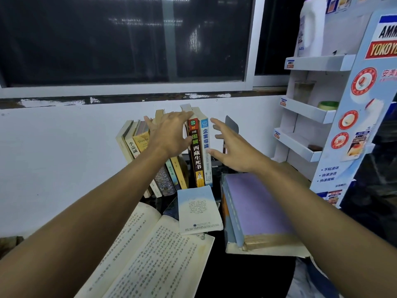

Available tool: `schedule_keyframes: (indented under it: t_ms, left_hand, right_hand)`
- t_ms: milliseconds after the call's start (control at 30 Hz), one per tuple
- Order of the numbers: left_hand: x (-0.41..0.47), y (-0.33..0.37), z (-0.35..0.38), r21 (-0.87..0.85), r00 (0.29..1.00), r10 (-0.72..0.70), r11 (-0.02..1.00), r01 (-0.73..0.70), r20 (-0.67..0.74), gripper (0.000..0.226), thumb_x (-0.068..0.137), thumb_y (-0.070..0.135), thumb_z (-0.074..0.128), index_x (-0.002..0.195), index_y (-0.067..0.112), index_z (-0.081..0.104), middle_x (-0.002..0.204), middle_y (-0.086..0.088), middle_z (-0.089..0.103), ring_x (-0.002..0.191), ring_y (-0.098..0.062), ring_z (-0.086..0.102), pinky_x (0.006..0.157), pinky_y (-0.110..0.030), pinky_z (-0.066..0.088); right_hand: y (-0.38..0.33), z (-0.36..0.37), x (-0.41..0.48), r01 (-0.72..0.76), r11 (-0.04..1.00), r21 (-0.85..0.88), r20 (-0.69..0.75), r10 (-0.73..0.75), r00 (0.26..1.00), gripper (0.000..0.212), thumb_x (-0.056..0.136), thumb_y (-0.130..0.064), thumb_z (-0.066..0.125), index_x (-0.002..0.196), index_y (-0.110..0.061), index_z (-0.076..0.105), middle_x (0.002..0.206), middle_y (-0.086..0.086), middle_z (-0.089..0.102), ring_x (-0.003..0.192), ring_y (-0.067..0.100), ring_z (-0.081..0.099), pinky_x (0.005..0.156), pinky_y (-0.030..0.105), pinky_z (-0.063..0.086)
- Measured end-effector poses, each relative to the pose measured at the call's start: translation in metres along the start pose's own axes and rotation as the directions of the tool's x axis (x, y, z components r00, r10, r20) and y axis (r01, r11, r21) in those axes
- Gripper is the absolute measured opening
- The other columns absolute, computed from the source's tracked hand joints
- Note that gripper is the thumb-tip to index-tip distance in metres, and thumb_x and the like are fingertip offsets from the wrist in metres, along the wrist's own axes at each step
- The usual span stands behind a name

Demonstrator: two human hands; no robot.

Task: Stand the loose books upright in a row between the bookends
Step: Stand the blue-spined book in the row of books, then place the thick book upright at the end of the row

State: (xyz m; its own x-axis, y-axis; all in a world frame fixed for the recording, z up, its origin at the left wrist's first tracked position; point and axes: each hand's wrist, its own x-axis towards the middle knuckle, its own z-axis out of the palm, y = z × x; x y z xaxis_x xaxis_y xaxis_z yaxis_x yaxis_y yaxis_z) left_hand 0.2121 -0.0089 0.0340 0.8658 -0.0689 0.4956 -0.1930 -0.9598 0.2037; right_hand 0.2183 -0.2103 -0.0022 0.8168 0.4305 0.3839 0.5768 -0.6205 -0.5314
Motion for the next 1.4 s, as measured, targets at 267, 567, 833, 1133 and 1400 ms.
schedule_keyframes:
  t_ms: [267, 567, 833, 1133, 1400]
  left_hand:
    - [-0.016, 0.009, -0.006, -0.163, 0.977, 0.111, 0.976, -0.141, -0.182, 0.058, 0.093, 0.033, 0.069, 0.147, 0.028, 0.048, 0.153, 0.002, 0.043, 0.147, -0.019, 0.029, 0.123, -0.055, 0.007]
    - [-0.077, 0.050, 0.019, -0.451, 0.978, 0.178, 0.886, -0.112, 0.107, 0.052, 0.094, 0.044, 0.067, 0.142, 0.027, 0.055, 0.141, 0.005, 0.054, 0.129, -0.012, 0.052, 0.111, -0.033, 0.042]
    - [-0.103, 0.068, 0.058, -0.446, 0.882, 0.135, 0.890, 0.092, 0.452, 0.070, 0.094, 0.051, 0.066, 0.152, 0.018, 0.045, 0.150, 0.004, 0.054, 0.136, -0.017, 0.050, 0.098, -0.019, 0.036]
    - [-0.104, 0.054, 0.098, -0.488, 0.802, 0.072, 0.824, 0.288, 0.593, 0.096, 0.060, 0.103, 0.045, 0.140, 0.051, 0.053, 0.134, 0.020, 0.064, 0.130, -0.012, 0.056, 0.115, -0.051, 0.038]
    - [-0.114, 0.055, 0.093, -0.637, 0.851, 0.061, 0.691, 0.341, 0.521, 0.068, 0.067, 0.091, 0.060, 0.122, 0.052, 0.067, 0.122, 0.023, 0.068, 0.118, -0.002, 0.061, 0.109, -0.042, 0.046]
  right_hand:
    - [0.004, -0.032, -0.036, -0.045, 0.991, -0.126, -0.008, 0.044, 0.999, 0.064, 0.097, -0.036, 0.062, 0.152, -0.025, 0.032, 0.149, -0.003, 0.042, 0.128, 0.012, 0.048, 0.099, 0.024, 0.040]
    - [0.033, -0.059, -0.103, -0.232, 0.950, -0.209, -0.058, 0.225, 0.973, 0.050, 0.095, -0.046, 0.062, 0.139, -0.026, 0.050, 0.134, -0.008, 0.054, 0.114, 0.010, 0.054, 0.092, 0.023, 0.042]
    - [0.061, -0.045, -0.136, -0.361, 0.909, -0.211, 0.028, 0.374, 0.927, 0.059, 0.093, -0.055, 0.059, 0.140, -0.021, 0.049, 0.137, -0.001, 0.055, 0.122, 0.015, 0.053, 0.093, 0.025, 0.041]
    - [0.064, -0.034, -0.139, -0.440, 0.891, -0.113, 0.103, 0.451, 0.886, 0.072, 0.095, -0.056, 0.054, 0.155, -0.024, 0.030, 0.149, -0.003, 0.046, 0.134, 0.015, 0.046, 0.099, 0.022, 0.038]
    - [0.061, -0.030, -0.141, -0.405, 0.914, -0.008, 0.047, 0.405, 0.913, 0.076, 0.092, -0.050, 0.063, 0.155, -0.021, 0.033, 0.154, -0.008, 0.042, 0.137, 0.009, 0.043, 0.098, 0.013, 0.031]
